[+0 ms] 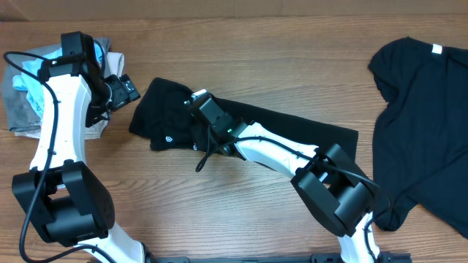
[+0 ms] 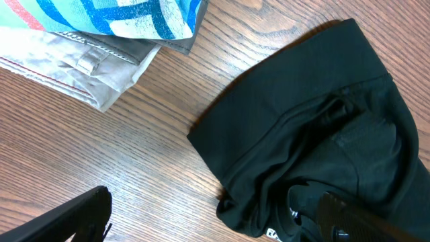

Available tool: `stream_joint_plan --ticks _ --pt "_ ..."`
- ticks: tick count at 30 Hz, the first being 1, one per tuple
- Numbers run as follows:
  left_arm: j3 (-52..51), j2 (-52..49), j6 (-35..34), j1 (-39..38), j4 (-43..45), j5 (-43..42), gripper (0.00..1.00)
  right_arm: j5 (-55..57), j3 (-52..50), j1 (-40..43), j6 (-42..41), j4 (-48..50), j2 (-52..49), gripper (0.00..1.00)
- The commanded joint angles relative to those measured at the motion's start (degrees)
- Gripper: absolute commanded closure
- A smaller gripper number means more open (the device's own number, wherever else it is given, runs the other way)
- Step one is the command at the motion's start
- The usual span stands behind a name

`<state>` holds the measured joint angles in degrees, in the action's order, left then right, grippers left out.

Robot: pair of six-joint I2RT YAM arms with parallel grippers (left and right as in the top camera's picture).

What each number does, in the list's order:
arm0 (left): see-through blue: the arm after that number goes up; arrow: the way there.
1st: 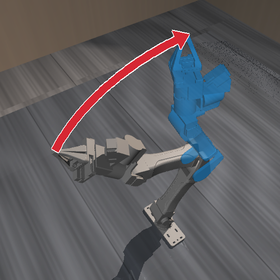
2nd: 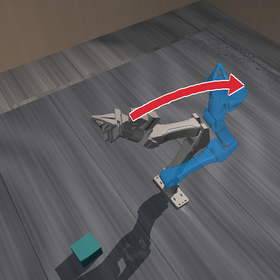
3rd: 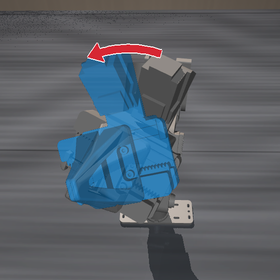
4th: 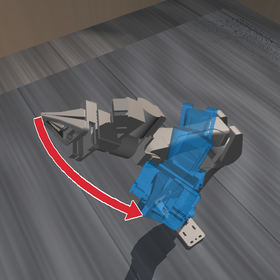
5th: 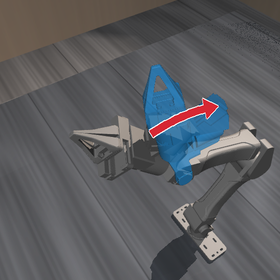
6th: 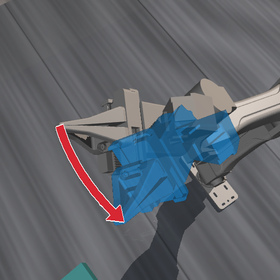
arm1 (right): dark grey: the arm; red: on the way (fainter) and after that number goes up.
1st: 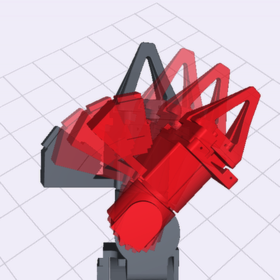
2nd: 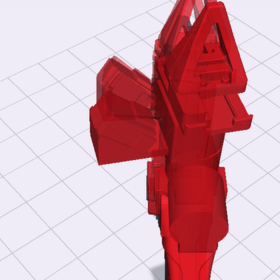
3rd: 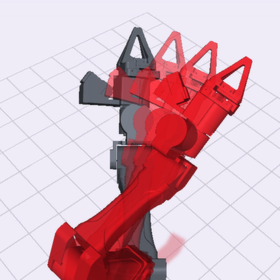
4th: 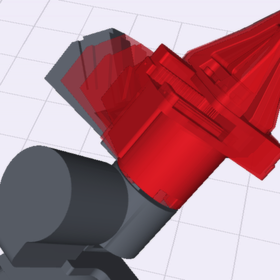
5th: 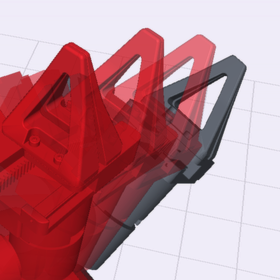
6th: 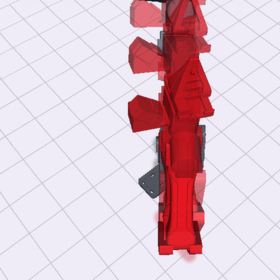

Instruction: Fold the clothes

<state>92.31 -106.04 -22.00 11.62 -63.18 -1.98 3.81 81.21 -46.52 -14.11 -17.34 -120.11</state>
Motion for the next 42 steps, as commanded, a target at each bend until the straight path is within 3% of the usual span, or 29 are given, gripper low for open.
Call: stream_joint_plan --ticks 1,6,14,23,42 --pt "0.68 0.39 0.11 -0.33 0.0 -0.61 0.0 2.56 2.1 1.05 2.01 -2.08 0.96 0.43" --pt "0.68 0.42 0.11 -0.33 0.0 -0.61 0.0 1.07 3.3 3.04 7.21 -8.68 3.06 0.42" --pt "0.68 0.42 0.11 -0.33 0.0 -0.61 0.0 -1.38 3.28 5.01 11.67 -11.02 3.1 0.42" --pt "0.68 0.39 0.11 -0.33 0.0 -0.61 0.0 -14.08 3.28 5.14 12.66 -10.19 3.1 0.36" --pt "0.68 0.42 0.11 -0.33 0.0 -0.61 0.0 -18.21 3.32 4.96 12.2 -9.53 4.07 0.34"
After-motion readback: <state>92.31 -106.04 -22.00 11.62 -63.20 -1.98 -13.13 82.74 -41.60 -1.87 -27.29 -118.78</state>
